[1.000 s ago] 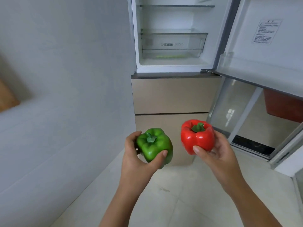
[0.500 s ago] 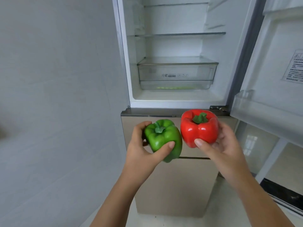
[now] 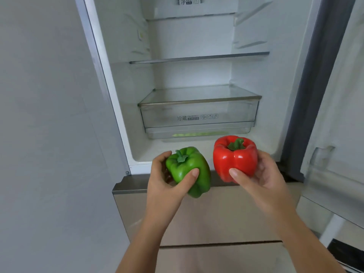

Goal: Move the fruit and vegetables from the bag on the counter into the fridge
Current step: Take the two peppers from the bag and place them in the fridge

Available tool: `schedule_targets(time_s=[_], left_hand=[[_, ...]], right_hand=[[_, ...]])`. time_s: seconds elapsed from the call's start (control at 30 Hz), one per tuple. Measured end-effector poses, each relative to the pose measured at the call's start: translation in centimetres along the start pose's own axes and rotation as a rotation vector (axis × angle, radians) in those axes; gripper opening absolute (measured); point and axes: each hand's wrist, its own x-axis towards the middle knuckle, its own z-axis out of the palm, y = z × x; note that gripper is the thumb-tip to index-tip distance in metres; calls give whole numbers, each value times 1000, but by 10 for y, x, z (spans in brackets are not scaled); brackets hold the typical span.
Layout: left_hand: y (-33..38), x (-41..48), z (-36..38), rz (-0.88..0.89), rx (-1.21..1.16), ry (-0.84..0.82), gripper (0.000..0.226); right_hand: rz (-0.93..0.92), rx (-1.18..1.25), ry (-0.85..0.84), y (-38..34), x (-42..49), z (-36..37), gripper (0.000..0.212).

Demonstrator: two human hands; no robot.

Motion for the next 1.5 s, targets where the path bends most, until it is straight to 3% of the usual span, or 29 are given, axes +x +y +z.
schedule_targets(time_s=[0.2, 0.3, 0.53, 0.63, 0.9, 1.0, 1.13, 1.3, 1.5], left_hand=[[-10, 104, 2, 70, -31, -43, 54], [-14, 152, 2, 107, -47, -40, 59], [-16, 235, 15, 182, 12, -27, 68], [-14, 263, 22, 224, 83, -21, 70], [-3, 320, 41, 264, 238, 40, 69], [-7, 340, 48, 227, 323, -3, 75], [-13, 359, 49, 144, 253, -62, 54], [-19, 377, 44, 39, 196, -202, 71], [-23, 408, 42, -115, 192, -247, 62]], right_hand=[[-36, -42, 31, 6, 88, 41, 72], [-80, -15, 35, 9, 128, 57, 58], [-164, -54, 52, 17, 208, 72, 64], [-188, -107, 53, 24, 241, 69, 53], [-117, -328, 19, 29, 315, 56, 53], [-42, -402, -99, 28, 338, 54, 52], [5, -390, -204, 32, 361, 56, 50], [111, -325, -315, 37, 386, 54, 52], [251, -325, -399, 34, 418, 58, 57]])
